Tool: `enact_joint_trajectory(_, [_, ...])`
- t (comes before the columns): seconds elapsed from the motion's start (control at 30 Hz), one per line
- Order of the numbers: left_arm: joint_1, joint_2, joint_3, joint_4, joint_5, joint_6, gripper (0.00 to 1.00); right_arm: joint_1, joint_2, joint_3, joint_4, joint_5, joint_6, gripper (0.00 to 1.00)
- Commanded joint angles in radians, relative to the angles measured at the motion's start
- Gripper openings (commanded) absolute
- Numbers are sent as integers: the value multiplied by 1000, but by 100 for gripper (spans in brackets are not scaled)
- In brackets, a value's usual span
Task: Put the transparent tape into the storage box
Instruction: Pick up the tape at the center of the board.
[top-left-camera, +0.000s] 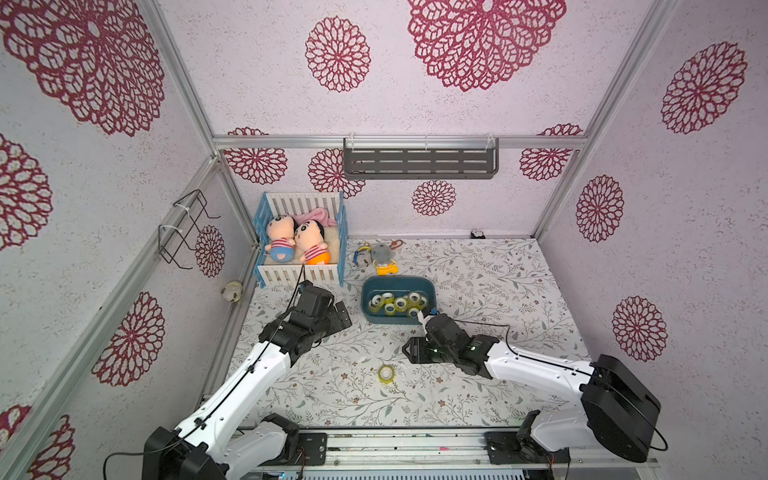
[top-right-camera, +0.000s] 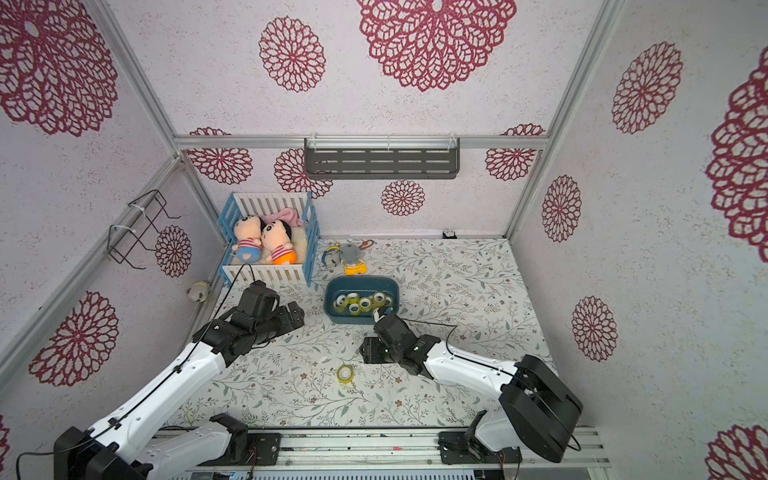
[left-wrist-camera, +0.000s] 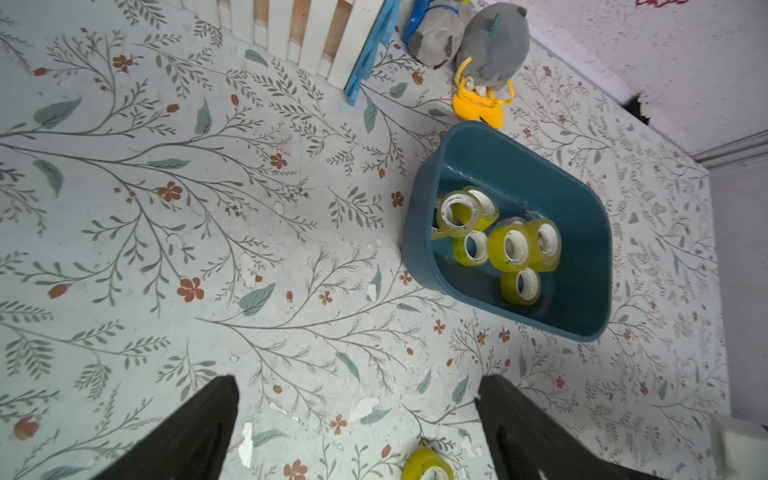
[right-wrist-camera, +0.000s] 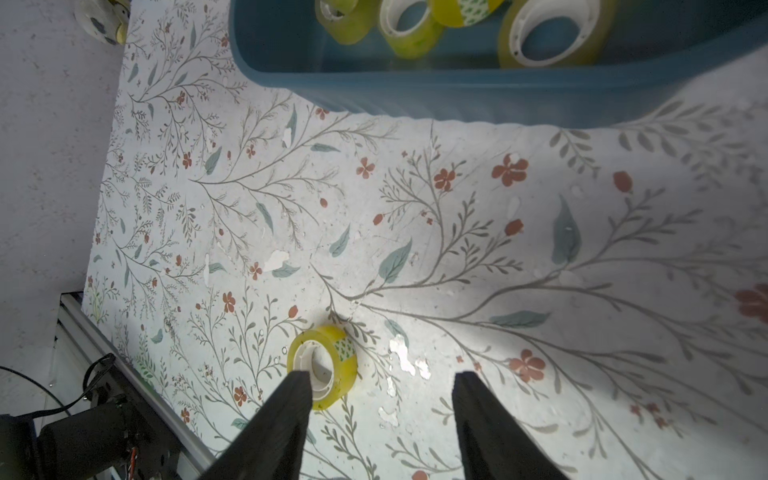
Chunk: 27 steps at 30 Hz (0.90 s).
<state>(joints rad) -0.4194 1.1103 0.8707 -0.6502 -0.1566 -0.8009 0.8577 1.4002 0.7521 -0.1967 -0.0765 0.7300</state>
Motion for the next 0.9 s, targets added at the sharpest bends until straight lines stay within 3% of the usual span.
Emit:
enact_joint_trajectory(0.0, [-9, -6, 7, -31, -60, -29, 97, 61, 20, 24, 10, -3, -18, 61])
enact_joint_trajectory(0.3, [-9, -40, -76, 100, -52, -78, 97, 180, 131, 63, -38, 69, 5, 63])
enact_joint_trajectory(0.73, [-9, 22, -61, 92, -46, -42, 97, 185, 277, 203, -176, 198, 24, 64])
enact_joint_trajectory(0.87, [-10, 5, -89, 144, 23, -1, 97, 185, 370, 250, -232, 208, 17, 63])
